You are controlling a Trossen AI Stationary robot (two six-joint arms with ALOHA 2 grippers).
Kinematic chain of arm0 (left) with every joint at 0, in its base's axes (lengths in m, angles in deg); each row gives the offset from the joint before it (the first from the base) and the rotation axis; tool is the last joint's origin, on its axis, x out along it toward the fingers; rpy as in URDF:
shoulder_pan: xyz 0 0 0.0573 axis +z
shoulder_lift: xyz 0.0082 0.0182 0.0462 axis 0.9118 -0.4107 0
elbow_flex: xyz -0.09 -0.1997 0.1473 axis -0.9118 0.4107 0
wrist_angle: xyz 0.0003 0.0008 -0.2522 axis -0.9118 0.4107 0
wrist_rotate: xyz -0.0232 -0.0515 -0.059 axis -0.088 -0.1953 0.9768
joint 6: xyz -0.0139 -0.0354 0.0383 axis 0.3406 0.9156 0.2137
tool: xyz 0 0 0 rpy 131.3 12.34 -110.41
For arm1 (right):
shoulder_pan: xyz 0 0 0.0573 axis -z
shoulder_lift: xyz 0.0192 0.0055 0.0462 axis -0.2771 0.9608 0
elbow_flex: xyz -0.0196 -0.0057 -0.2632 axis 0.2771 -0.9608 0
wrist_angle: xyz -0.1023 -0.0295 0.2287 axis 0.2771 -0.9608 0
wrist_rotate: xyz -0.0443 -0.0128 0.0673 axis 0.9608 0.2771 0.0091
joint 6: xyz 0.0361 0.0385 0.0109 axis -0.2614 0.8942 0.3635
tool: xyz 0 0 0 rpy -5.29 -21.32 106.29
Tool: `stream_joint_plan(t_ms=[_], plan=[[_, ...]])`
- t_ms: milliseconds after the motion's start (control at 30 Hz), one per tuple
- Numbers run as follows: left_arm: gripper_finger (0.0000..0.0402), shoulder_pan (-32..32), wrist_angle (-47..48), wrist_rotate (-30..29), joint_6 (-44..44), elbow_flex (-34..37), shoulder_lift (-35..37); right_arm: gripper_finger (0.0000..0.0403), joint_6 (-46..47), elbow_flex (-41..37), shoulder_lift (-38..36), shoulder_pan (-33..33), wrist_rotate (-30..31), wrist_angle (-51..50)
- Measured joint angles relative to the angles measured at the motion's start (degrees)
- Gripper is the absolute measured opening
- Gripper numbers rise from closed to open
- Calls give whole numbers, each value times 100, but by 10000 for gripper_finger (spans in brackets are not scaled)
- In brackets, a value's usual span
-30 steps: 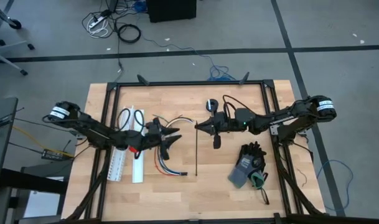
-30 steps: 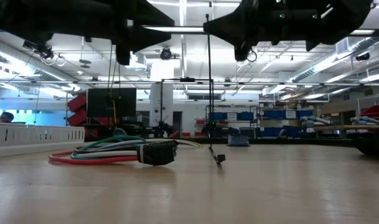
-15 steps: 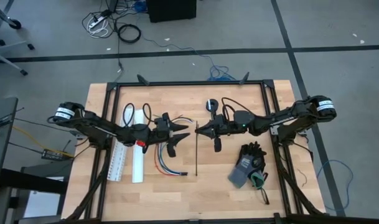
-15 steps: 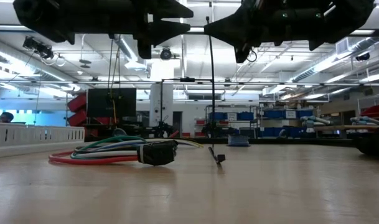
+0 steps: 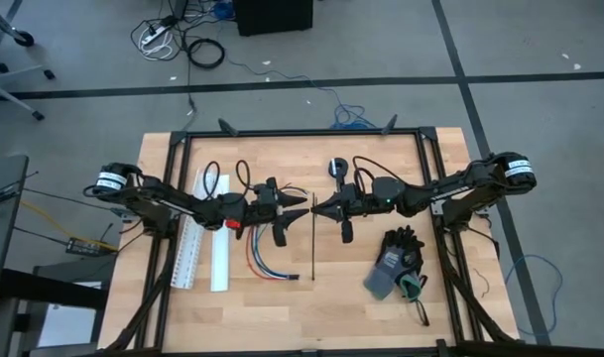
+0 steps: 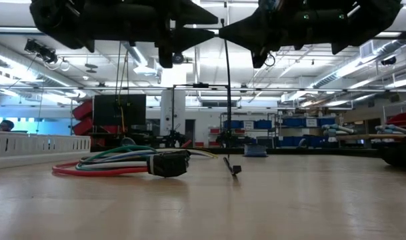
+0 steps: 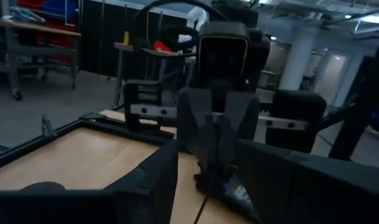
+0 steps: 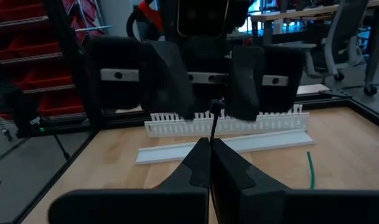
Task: Ziptie cables
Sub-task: Wrap the cables together using a ziptie
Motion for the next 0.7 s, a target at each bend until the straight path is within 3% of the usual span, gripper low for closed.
stream_joint_plan(t_ms=[700], plan=[[152, 166, 17, 174, -68, -156, -217, 0, 0, -2, 0, 2, -70, -31]])
